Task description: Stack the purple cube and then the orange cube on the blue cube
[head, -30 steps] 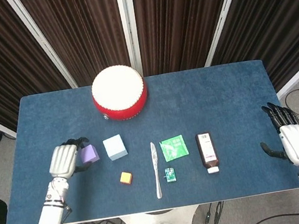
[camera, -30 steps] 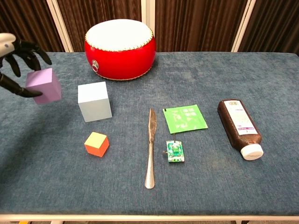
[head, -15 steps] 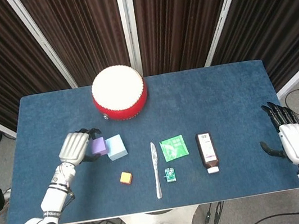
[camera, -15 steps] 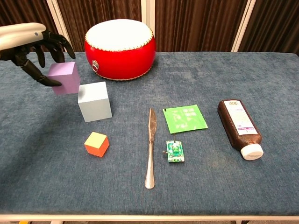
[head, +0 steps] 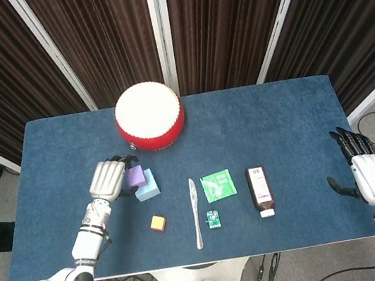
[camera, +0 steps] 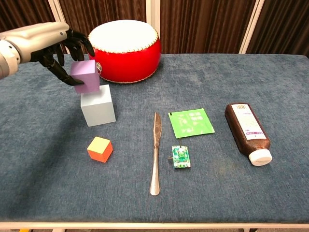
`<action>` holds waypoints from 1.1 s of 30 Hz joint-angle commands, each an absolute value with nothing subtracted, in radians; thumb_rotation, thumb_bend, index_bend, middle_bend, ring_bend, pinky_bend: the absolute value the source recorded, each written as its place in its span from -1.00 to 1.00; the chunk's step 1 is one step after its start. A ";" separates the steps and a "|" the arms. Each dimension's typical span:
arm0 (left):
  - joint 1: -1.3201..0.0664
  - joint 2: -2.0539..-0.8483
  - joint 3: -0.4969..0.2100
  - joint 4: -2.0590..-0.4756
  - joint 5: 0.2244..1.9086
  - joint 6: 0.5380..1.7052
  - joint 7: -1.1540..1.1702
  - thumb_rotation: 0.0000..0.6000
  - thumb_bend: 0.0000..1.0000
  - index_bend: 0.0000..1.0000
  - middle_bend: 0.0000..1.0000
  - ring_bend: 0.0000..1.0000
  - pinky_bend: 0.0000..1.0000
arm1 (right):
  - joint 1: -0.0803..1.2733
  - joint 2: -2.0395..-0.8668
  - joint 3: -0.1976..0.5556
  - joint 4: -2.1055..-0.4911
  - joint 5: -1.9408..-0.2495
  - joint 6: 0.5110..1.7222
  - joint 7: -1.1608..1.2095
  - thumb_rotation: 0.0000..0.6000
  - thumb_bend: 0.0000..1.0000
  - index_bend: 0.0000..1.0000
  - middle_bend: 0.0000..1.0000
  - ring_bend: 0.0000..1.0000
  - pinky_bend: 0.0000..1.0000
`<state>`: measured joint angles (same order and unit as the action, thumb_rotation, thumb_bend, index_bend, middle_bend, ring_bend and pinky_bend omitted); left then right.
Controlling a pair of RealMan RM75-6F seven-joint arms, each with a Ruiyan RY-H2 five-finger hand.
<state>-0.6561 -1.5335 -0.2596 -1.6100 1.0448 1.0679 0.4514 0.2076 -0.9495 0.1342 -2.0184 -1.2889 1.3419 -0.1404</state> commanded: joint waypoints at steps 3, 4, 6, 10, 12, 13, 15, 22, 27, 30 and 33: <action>-0.672 -1.551 -0.251 -1.598 1.030 1.064 0.462 1.00 -0.47 -0.22 0.23 -0.23 -0.04 | 0.205 -0.944 0.135 -2.017 -1.293 1.344 -0.128 1.00 -0.56 -1.00 -1.00 -1.00 -1.00; -0.676 -1.555 -0.251 -1.594 1.026 1.064 0.463 1.00 -0.47 -0.21 0.23 -0.23 -0.04 | 0.205 -0.944 0.134 -2.016 -1.293 1.344 -0.127 1.00 -0.56 -1.00 -1.00 -1.00 -1.00; -0.683 -1.562 -0.253 -1.586 1.018 1.064 0.467 1.00 -0.47 -0.21 0.23 -0.23 -0.04 | 0.205 -0.943 0.135 -2.017 -1.292 1.342 -0.126 1.00 -0.56 -1.00 -1.00 -1.00 -1.00; -0.698 -1.572 -0.256 -1.571 1.007 1.063 0.472 1.00 -0.47 -0.21 0.23 -0.23 -0.04 | 0.207 -0.942 0.136 -2.015 -1.286 1.339 -0.124 1.00 -0.56 -1.00 -1.00 -1.00 -1.00; -0.701 -1.574 -0.255 -1.567 0.999 1.062 0.473 1.00 -0.47 -0.21 0.23 -0.23 -0.04 | 0.208 -0.942 0.137 -2.015 -1.285 1.339 -0.124 1.00 -0.56 -1.00 -1.00 -1.00 -1.00; -0.703 -1.574 -0.253 -1.565 0.995 1.062 0.473 1.00 -0.47 -0.21 0.23 -0.23 -0.04 | 0.208 -0.942 0.138 -2.015 -1.284 1.339 -0.124 1.00 -0.56 -1.00 -1.00 -1.00 -1.00; -0.703 -1.574 -0.249 -1.564 0.990 1.062 0.471 1.00 -0.47 -0.21 0.23 -0.23 -0.04 | 0.209 -0.942 0.138 -2.016 -1.283 1.338 -0.124 1.00 -0.56 -1.00 -1.00 -1.00 -1.00; -0.701 -1.570 -0.236 -1.569 0.992 1.076 0.464 1.00 -0.47 -0.21 0.23 -0.23 -0.04 | 0.209 -0.943 0.137 -2.017 -1.282 1.339 -0.127 1.00 -0.56 -1.00 -1.00 -1.00 -1.00; -0.700 -1.562 -0.234 -1.587 0.995 1.089 0.465 1.00 -0.47 -0.22 0.23 -0.23 -0.04 | 0.210 -0.941 0.138 -2.017 -1.281 1.337 -0.123 1.00 -0.56 -1.00 -1.00 -1.00 -1.00; -0.701 -1.565 -0.232 -1.588 0.991 1.092 0.466 1.00 -0.47 -0.21 0.23 -0.23 -0.04 | 0.208 -0.940 0.137 -2.018 -1.283 1.339 -0.121 1.00 -0.56 -1.00 -1.00 -1.00 -1.00; -0.703 -1.567 -0.226 -1.584 0.989 1.088 0.463 1.00 -0.47 -0.21 0.23 -0.23 -0.05 | 0.208 -0.939 0.137 -2.016 -1.284 1.337 -0.116 1.00 -0.56 -1.00 -1.00 -1.00 -1.00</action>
<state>-0.7028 -1.5669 -0.2271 -1.5850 0.9892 1.0891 0.4638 0.2079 -0.9393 0.1367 -2.0158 -1.2842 1.3375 -0.1165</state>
